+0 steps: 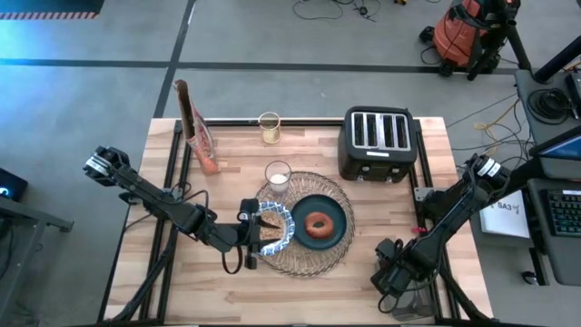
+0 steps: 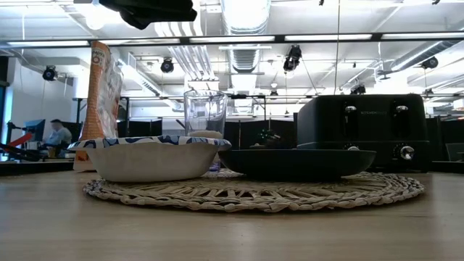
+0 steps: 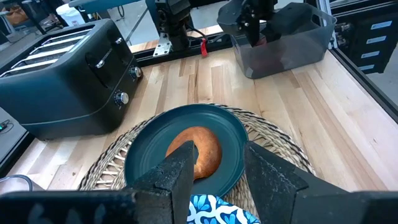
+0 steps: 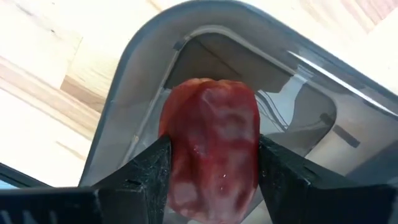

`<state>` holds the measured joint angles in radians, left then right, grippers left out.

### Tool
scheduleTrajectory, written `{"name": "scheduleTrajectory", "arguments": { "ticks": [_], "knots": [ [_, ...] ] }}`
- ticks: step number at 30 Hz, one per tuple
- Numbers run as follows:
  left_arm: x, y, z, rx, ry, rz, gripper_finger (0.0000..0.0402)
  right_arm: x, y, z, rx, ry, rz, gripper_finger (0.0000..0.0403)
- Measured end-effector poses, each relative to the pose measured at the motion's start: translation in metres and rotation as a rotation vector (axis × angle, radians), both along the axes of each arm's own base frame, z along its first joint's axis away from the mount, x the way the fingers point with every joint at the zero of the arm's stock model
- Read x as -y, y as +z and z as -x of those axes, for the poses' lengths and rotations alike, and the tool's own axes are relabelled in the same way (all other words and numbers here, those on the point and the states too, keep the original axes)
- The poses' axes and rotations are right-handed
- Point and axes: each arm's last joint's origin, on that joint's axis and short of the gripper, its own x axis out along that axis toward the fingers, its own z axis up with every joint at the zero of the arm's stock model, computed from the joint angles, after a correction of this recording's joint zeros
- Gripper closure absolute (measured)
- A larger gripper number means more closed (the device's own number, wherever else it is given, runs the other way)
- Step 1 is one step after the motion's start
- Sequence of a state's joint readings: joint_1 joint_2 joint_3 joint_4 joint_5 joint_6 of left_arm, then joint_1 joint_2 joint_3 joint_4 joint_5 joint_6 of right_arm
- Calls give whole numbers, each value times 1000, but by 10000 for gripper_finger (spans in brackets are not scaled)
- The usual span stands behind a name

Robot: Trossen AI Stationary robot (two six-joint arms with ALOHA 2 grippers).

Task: Arrange a breakfast setting
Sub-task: Put the red apple on the brown placemat to the right of the cup of milk

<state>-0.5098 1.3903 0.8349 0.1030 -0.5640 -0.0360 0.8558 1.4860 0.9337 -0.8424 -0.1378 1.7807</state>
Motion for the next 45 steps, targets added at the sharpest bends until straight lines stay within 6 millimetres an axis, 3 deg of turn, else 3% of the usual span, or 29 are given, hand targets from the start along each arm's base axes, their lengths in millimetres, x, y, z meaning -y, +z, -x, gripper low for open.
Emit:
{"name": "scheduleTrajectory", "arguments": {
  "ticks": [6,11,23,28,36,41,45],
  "knots": [
    [0,0,0,0,0,0,278,-4,13,-2,27,19,-71,217],
    [0,0,0,1,0,0,278,-2,38,0,91,17,-147,218],
    [0,1,0,6,2,8,278,22,95,19,257,-12,-299,218],
    [0,1,0,8,6,17,278,38,105,24,436,-65,-153,218],
    [0,2,-1,26,12,36,278,58,113,11,788,71,270,218],
    [1,3,-1,34,18,51,278,76,111,-7,849,76,566,218],
    [-1,4,-1,53,81,52,278,91,105,-25,791,59,659,218]
  ]
}}
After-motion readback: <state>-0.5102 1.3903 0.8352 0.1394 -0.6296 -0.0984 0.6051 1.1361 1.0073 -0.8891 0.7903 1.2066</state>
